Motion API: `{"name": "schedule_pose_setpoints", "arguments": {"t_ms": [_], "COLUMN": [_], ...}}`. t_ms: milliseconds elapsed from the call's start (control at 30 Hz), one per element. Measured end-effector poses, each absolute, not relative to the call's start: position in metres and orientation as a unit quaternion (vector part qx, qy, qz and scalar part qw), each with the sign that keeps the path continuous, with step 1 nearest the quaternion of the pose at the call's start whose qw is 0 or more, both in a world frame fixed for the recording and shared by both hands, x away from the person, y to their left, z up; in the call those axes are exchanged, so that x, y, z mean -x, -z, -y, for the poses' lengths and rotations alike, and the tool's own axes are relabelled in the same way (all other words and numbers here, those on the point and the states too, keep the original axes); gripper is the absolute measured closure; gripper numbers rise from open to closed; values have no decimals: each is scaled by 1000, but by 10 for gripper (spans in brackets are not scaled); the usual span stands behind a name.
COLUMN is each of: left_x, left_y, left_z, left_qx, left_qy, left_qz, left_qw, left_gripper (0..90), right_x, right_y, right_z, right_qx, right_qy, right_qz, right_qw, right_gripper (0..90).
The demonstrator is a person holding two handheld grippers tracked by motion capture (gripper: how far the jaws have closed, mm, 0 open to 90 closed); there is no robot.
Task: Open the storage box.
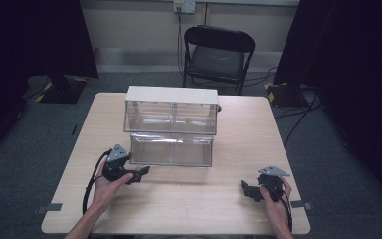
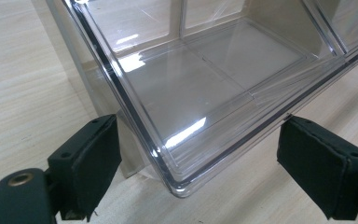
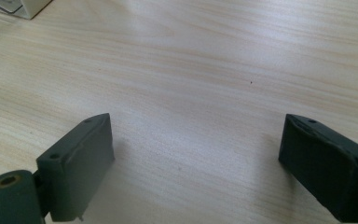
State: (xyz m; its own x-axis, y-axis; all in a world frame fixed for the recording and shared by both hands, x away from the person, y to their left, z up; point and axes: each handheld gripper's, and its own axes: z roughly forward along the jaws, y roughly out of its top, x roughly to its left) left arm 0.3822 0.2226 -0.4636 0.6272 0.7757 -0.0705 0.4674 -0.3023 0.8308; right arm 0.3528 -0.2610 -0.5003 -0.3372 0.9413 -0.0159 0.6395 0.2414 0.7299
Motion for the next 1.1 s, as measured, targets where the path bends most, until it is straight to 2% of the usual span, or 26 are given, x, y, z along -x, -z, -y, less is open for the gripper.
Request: {"name": "schedule_pose_setpoints", "arguments": {"t_ms": [1100], "left_x": [-376], "left_y": [455], "left_z": [-230], "left_qx": [-775], "left_qy": [-168], "left_qz": [-384], "left_qw": [472], "left_gripper": [127], "right_x": [-353], "right_y": [500], "right_z": [261], "right_qx": [-526], "right_qy": [-321], "right_qz": [-752], "right_qw": [235], "right_gripper": [91]}}
